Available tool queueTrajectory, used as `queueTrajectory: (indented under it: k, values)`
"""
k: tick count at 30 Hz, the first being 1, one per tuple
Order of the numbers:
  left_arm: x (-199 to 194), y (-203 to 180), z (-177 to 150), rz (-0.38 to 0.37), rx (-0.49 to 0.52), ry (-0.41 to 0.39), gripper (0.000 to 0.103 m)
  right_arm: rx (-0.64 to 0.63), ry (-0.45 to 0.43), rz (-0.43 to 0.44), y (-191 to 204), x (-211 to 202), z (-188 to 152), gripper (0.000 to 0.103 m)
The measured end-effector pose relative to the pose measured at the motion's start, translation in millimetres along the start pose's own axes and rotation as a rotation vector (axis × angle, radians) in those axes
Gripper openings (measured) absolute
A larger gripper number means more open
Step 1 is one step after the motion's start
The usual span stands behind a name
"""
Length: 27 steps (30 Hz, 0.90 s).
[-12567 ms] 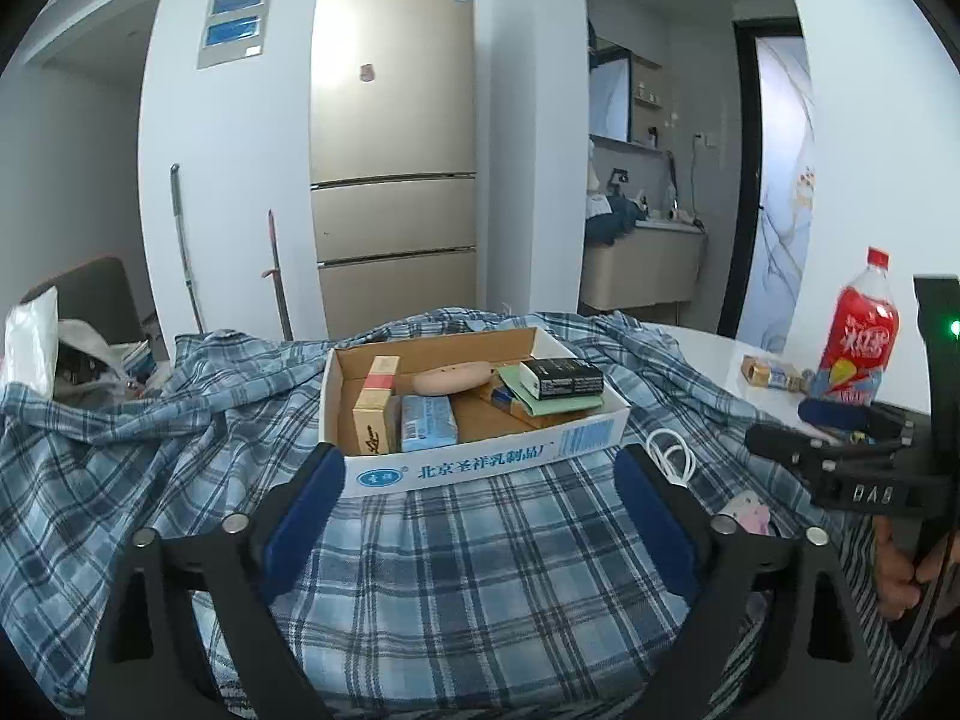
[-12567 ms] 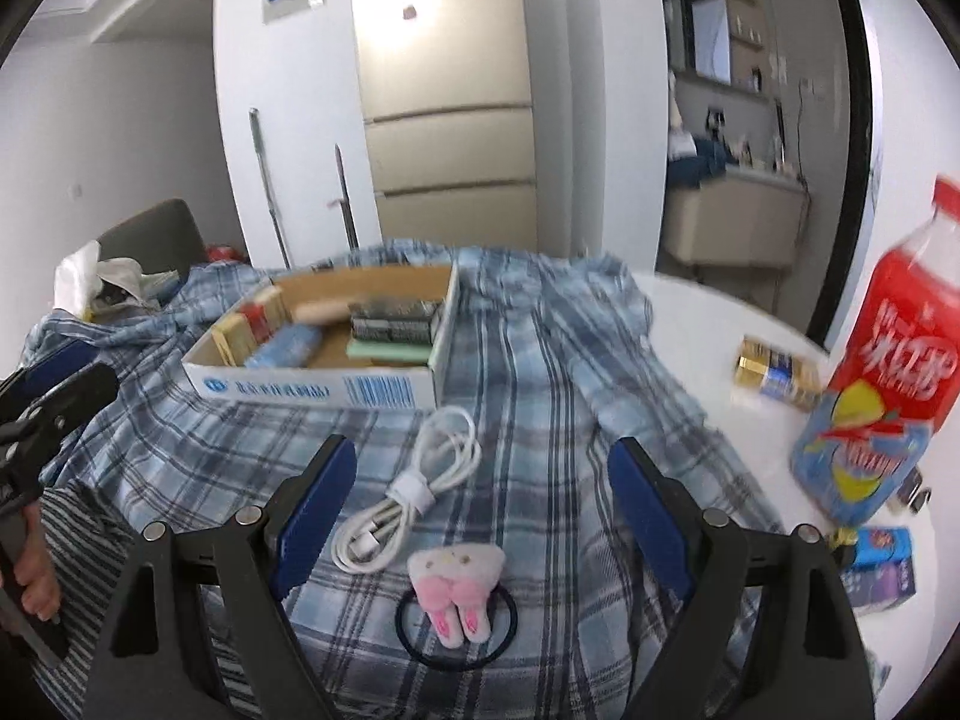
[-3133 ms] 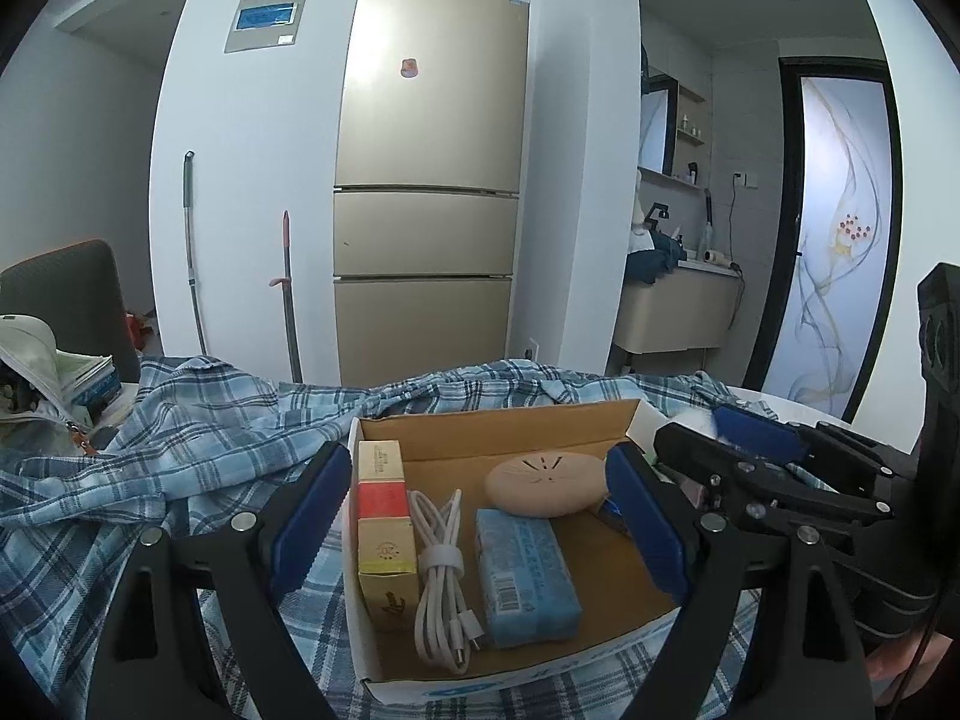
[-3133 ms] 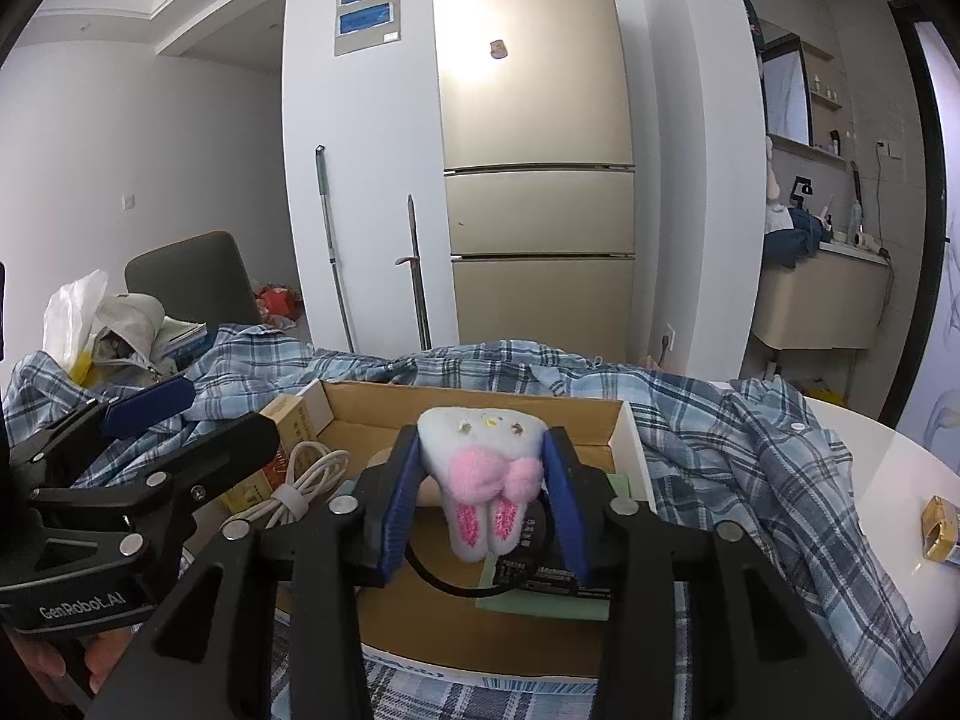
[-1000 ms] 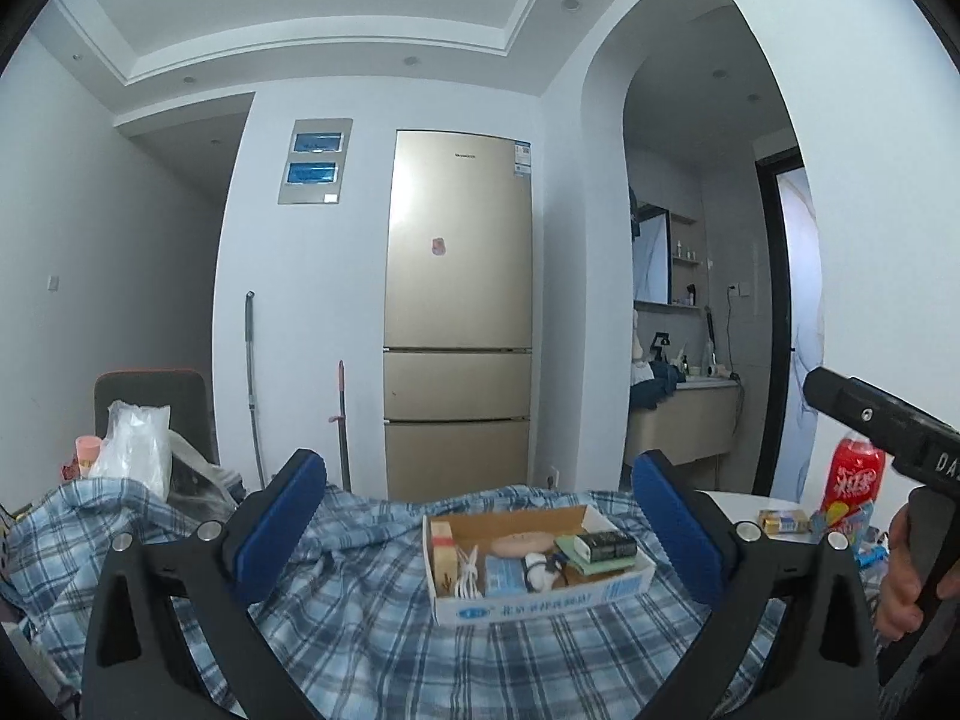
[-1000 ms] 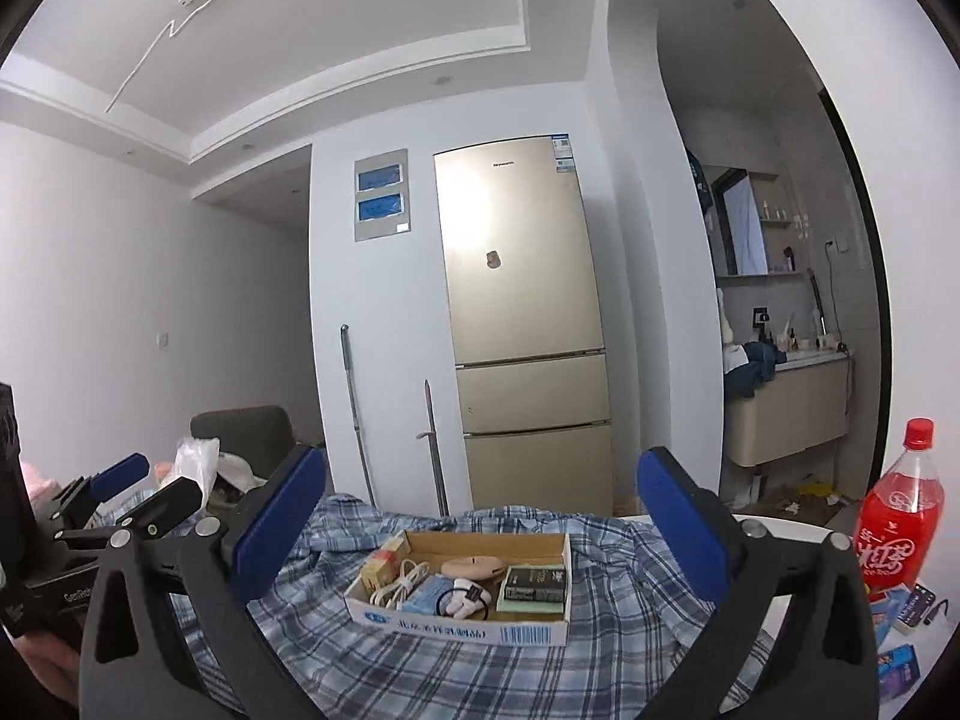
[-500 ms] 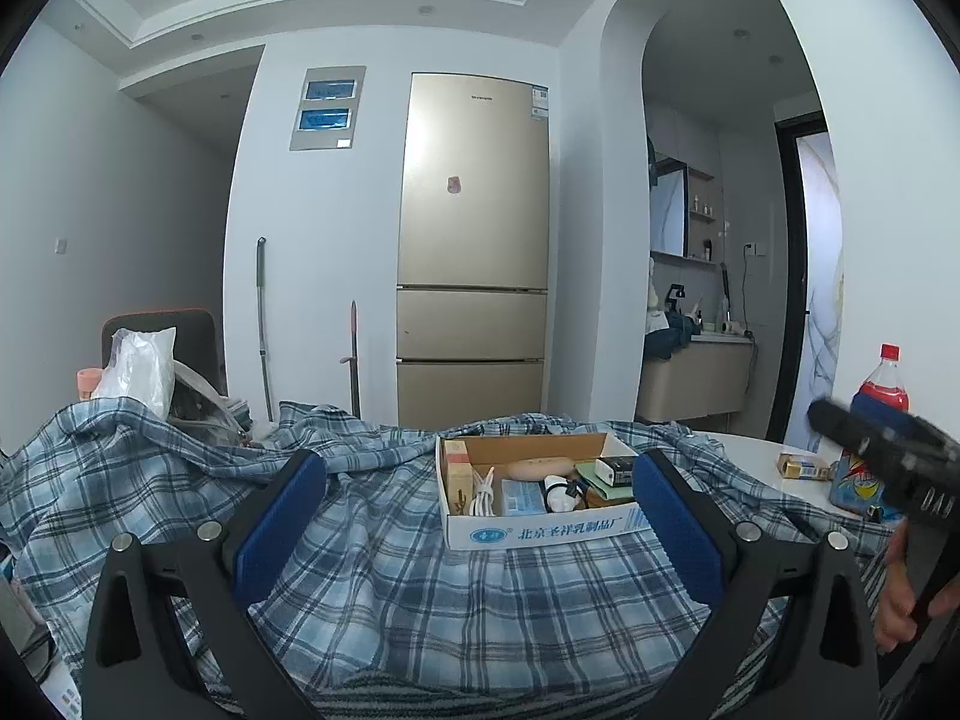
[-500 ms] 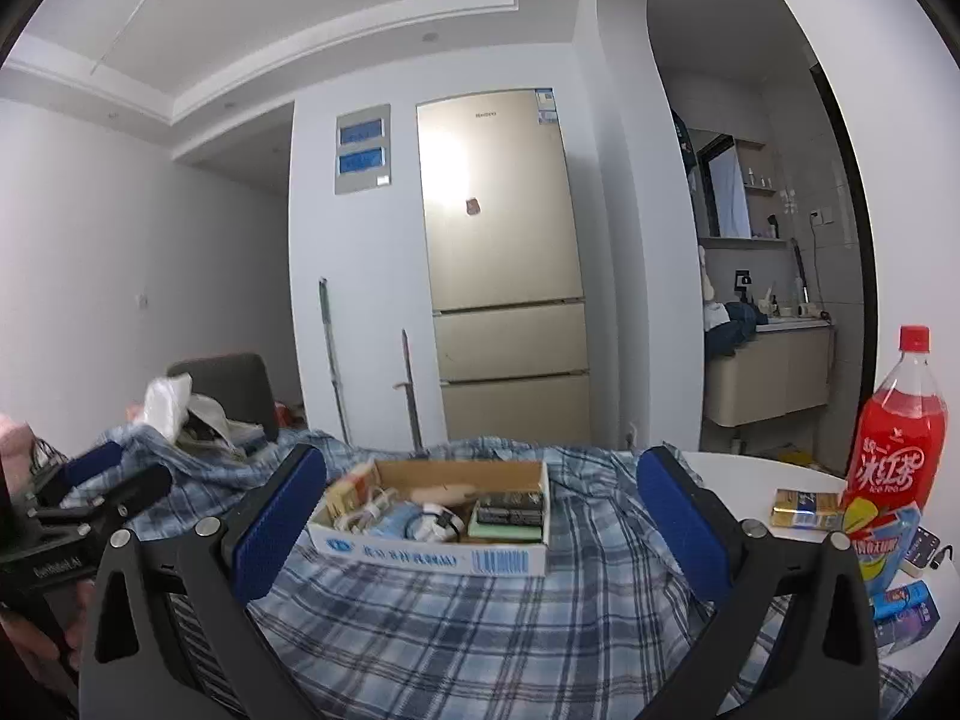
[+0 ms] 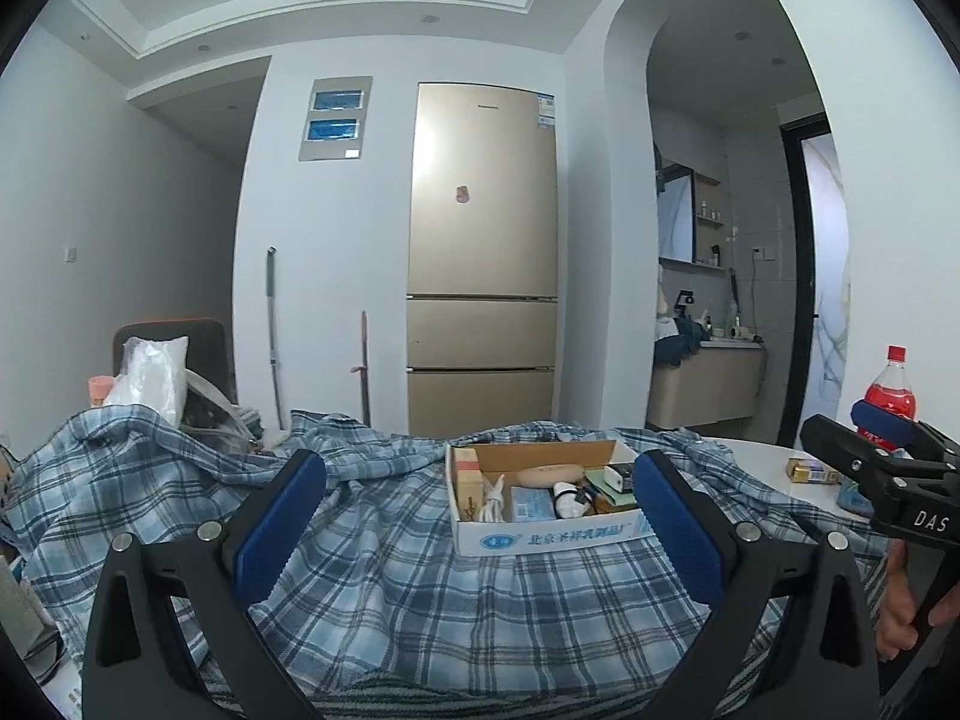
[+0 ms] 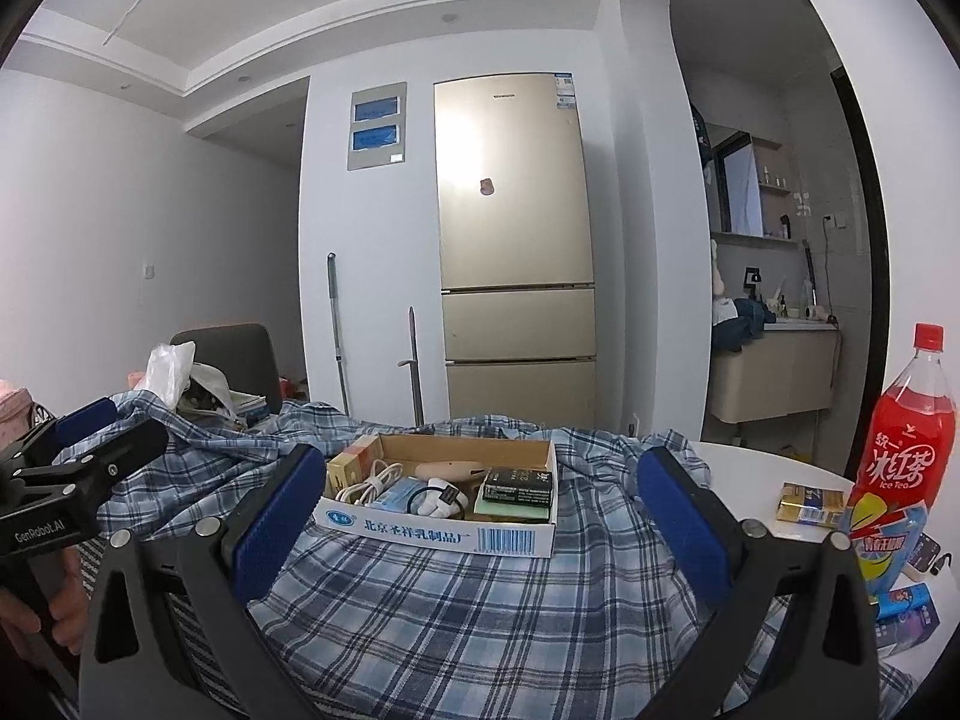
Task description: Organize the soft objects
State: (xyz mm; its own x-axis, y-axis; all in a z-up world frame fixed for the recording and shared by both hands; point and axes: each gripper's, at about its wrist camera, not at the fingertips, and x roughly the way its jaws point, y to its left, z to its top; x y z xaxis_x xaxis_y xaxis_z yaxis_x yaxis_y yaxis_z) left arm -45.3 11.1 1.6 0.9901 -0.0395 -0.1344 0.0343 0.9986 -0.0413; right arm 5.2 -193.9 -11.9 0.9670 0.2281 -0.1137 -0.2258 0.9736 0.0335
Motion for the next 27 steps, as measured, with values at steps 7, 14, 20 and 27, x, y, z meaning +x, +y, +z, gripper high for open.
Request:
queueTrajectory:
  k: [7, 14, 20, 27]
  values:
    - [-0.2, -2.1, -0.4, -0.002, 0.014, -0.004, 0.103, -0.001, 0.000, -0.001, 0.0, -0.7, 0.2, 0.103]
    - [-0.5, -0.6, -0.5, -0.003, 0.007, -0.011, 0.103, 0.002, -0.004, -0.001, 0.0, -1.6, 0.6, 0.103]
    - [-2.8, -2.4, -0.5, 0.014, 0.016, -0.025, 0.103, 0.001, -0.003, -0.001, -0.2, -1.7, 0.8, 0.103]
    - [-1.5, -4.5, -1.4, 0.012, 0.032, -0.020, 0.103, 0.002, -0.005, -0.001, -0.5, -2.1, 1.0, 0.103]
